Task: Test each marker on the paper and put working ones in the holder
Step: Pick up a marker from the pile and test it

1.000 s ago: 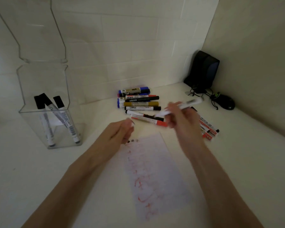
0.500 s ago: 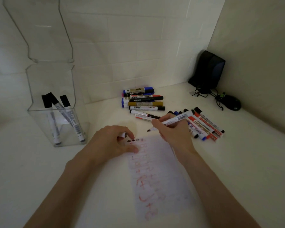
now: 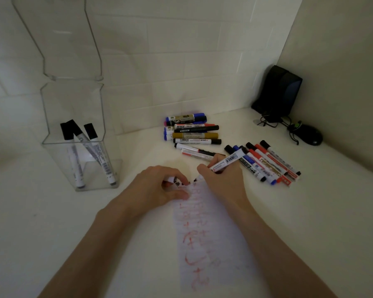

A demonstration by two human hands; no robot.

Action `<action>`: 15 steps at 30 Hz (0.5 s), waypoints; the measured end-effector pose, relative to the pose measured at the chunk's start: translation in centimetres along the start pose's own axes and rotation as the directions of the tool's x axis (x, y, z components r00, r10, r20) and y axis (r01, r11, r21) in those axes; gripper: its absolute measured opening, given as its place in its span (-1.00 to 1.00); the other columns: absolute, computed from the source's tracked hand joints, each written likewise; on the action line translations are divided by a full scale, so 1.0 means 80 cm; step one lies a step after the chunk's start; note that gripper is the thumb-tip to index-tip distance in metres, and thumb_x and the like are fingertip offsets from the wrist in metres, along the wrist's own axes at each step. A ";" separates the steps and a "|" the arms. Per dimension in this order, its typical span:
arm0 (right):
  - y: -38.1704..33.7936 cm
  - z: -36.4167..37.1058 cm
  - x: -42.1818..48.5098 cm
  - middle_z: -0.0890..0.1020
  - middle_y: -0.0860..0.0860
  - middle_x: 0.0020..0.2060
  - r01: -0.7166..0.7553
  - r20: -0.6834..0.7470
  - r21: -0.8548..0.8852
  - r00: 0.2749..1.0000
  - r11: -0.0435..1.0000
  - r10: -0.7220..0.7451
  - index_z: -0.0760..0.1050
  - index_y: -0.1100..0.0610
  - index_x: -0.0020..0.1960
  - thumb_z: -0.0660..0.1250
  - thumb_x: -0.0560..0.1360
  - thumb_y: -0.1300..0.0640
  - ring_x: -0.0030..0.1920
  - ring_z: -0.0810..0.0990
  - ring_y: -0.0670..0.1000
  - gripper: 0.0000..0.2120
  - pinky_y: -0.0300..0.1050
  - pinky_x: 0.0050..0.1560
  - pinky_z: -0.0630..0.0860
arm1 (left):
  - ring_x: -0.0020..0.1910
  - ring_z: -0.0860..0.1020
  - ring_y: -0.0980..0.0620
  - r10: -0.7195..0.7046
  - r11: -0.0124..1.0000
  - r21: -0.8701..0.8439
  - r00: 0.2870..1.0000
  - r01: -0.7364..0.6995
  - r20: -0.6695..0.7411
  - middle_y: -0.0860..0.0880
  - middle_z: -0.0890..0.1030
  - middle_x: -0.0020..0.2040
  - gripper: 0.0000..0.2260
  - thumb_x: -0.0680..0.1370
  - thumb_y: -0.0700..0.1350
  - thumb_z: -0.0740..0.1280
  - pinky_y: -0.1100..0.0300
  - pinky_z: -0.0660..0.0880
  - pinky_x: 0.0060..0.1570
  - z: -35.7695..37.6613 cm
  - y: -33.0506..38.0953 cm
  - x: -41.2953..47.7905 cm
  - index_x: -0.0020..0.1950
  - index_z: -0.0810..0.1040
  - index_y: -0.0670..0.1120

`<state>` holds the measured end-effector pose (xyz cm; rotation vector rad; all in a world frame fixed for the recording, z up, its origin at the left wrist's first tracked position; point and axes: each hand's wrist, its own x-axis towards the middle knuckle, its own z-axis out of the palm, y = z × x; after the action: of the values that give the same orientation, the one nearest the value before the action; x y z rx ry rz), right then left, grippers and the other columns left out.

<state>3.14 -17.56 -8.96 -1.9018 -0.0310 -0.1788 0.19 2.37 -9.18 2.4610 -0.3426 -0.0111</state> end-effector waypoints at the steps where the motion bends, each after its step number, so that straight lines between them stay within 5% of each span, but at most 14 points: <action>1: 0.001 0.000 0.000 0.44 -0.05 -0.47 0.007 0.000 -0.005 1.000 1.000 -0.007 0.42 0.13 -0.30 0.50 0.40 0.18 -0.49 0.34 -0.15 -0.74 -0.31 -0.44 0.38 | -0.11 0.53 0.17 -0.008 1.000 0.002 1.000 0.008 0.006 0.24 0.61 -0.06 -0.69 0.34 0.36 0.48 0.06 0.53 -0.02 0.000 -0.001 0.001 0.03 0.58 0.35; 6: 0.001 0.003 -0.003 0.44 -0.01 -0.46 0.040 0.029 -0.039 0.999 0.998 -0.039 0.39 0.24 -0.28 0.49 0.38 0.18 -0.45 0.34 -0.09 -0.71 -0.21 -0.41 0.39 | -0.16 0.51 0.18 -0.019 1.000 0.011 1.000 0.019 -0.003 0.21 0.58 -0.12 -0.71 0.36 0.31 0.50 0.14 0.48 -0.09 0.001 -0.001 0.000 0.03 0.59 0.32; 15: 0.001 0.001 -0.004 0.39 -0.01 -0.47 0.036 0.033 -0.032 0.999 0.999 -0.035 0.37 0.14 -0.31 0.47 0.39 0.20 -0.45 0.30 -0.08 -0.72 -0.20 -0.41 0.35 | -0.14 0.51 0.19 -0.017 1.000 0.006 1.000 0.017 0.012 0.19 0.59 -0.08 -0.70 0.36 0.32 0.49 0.15 0.47 -0.07 0.000 -0.002 0.000 0.05 0.58 0.33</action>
<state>2.85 -17.47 -9.07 -1.9378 -0.0842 -0.1736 0.25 2.48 -9.26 2.4707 -0.3276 -0.0316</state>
